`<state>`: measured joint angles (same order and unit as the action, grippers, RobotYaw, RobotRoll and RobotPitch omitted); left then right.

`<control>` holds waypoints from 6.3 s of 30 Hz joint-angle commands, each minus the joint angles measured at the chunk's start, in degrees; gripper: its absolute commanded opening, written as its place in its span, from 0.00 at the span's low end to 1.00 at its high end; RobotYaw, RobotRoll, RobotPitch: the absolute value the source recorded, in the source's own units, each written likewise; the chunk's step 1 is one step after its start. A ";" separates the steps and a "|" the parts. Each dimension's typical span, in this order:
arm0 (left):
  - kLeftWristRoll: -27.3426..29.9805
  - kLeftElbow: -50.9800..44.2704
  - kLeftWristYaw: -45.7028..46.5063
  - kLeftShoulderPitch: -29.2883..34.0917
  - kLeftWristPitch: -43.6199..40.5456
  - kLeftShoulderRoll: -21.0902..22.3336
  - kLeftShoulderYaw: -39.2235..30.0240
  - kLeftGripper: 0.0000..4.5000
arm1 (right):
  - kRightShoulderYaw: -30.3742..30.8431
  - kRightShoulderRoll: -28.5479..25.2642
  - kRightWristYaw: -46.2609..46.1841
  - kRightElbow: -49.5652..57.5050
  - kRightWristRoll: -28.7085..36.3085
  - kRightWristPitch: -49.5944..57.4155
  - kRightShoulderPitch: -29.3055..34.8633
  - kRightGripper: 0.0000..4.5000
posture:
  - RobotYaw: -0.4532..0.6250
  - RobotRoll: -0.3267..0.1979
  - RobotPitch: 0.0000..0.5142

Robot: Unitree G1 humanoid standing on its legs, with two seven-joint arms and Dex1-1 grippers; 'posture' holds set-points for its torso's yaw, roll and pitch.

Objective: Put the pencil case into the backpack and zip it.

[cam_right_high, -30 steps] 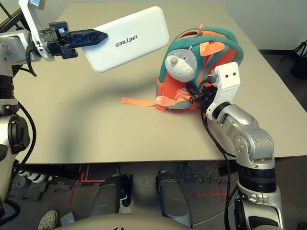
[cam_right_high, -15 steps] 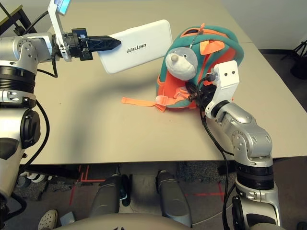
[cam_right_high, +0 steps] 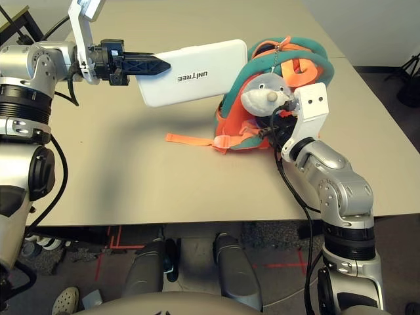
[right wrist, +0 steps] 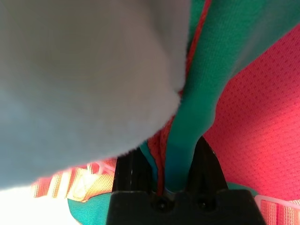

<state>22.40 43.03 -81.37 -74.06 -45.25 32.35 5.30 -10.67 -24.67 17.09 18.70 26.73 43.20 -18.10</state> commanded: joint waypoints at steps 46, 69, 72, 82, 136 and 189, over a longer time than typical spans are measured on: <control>-13.70 2.97 8.46 -5.25 13.93 -9.35 -4.19 1.00 | 3.30 3.84 1.11 -6.04 -3.91 -2.46 -3.14 0.12 | 0.24 0.62 0.29; -11.38 -3.90 15.97 2.59 10.38 -14.76 -1.74 0.64 | 3.70 3.91 1.39 -6.10 -4.45 -2.82 -3.33 0.12 | 0.22 0.62 0.27; -11.29 -1.89 16.40 1.81 11.73 -15.43 -1.80 0.62 | 3.59 3.94 1.14 -5.71 -4.44 -2.74 -3.05 0.12 | 0.21 0.62 0.27; -11.27 0.40 15.98 1.60 13.18 -15.48 -1.56 0.62 | 3.67 4.09 0.84 -5.59 -4.51 -2.86 -2.80 0.12 | 0.21 0.62 0.27; -8.82 -5.90 23.09 1.21 8.39 -18.19 -1.25 0.00 | 4.62 5.17 2.20 -9.16 -6.26 -5.36 -5.24 0.12 | 0.23 0.62 0.22; -4.93 -23.13 16.37 2.93 1.82 -14.36 1.19 1.00 | 4.77 5.68 2.30 -11.18 -7.14 -6.91 -5.15 0.12 | 0.23 0.62 0.20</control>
<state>17.40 20.78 -65.24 -72.50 -43.30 18.19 4.89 -7.11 -19.36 19.17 8.98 20.07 35.72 -23.64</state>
